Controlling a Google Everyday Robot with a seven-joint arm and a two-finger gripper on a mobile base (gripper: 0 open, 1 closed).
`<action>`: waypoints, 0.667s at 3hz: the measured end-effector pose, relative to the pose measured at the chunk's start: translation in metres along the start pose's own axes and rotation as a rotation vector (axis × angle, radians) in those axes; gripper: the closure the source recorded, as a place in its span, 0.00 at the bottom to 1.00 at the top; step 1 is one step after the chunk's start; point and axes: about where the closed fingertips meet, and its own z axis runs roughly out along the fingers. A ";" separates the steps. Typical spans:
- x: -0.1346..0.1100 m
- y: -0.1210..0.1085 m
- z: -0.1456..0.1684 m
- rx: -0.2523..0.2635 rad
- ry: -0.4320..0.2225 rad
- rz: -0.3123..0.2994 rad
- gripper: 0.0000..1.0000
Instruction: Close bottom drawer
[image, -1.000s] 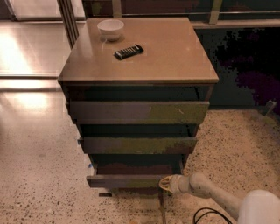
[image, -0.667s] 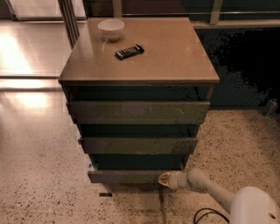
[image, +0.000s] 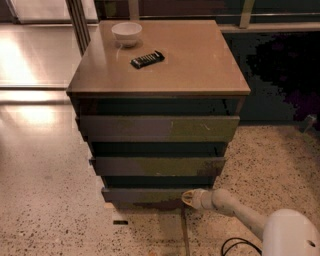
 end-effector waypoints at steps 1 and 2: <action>0.002 -0.024 -0.011 0.138 0.041 -0.027 1.00; 0.004 -0.034 -0.013 0.187 0.059 -0.030 1.00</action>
Offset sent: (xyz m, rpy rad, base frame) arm 0.0167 -0.0133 0.0175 -0.0370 -0.1232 -0.0853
